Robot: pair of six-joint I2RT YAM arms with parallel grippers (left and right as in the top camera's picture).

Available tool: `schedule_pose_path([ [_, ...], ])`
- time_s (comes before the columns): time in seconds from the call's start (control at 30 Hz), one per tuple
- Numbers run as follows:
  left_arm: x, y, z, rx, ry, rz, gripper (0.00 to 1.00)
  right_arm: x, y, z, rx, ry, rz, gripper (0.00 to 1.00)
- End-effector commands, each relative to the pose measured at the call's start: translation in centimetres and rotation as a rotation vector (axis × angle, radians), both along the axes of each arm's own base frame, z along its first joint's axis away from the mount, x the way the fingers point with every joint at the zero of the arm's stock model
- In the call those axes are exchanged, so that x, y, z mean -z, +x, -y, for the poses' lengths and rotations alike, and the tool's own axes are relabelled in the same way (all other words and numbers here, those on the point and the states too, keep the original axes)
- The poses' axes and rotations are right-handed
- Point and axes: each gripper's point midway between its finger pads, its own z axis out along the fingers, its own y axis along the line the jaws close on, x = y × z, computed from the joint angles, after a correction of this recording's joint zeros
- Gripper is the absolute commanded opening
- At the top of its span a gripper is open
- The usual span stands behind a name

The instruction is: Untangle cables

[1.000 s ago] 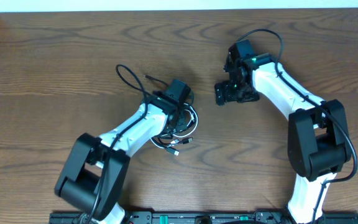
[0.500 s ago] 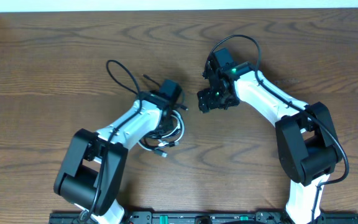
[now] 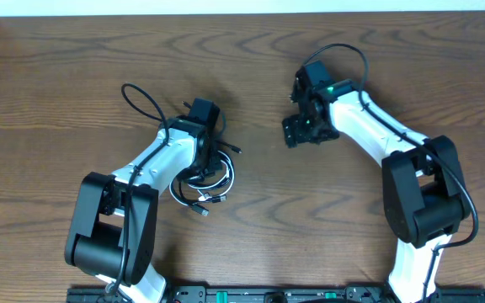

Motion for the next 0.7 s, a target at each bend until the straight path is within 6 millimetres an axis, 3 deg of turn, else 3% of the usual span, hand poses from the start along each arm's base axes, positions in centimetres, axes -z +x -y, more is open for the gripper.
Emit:
schedule_pose_path([
  [0.0,0.2,0.5,0.2,-0.057,0.005,0.015,0.28,0.7,0.2,2.0,0.039,-0.039,-0.015,0.79],
  [0.17,0.8,-0.4,0.2,-0.071,0.040,0.007,0.58,0.8,0.4,3.5,0.076,-0.044,-0.031,0.80],
  [0.37,1.6,-1.8,0.1,-0.056,0.056,-0.025,0.76,0.8,0.5,4.0,0.088,-0.044,-0.033,0.81],
  [0.5,2.2,-2.3,-0.1,-0.046,0.057,-0.033,0.98,0.8,0.5,3.8,0.085,-0.040,-0.034,0.88],
  [0.6,2.2,-2.4,1.3,0.061,-0.013,-0.047,0.98,0.8,0.5,3.8,0.085,-0.040,-0.034,0.99],
  [0.67,2.1,-2.5,2.5,0.110,-0.080,-0.054,0.98,0.8,0.5,3.8,0.085,-0.039,-0.033,0.99],
])
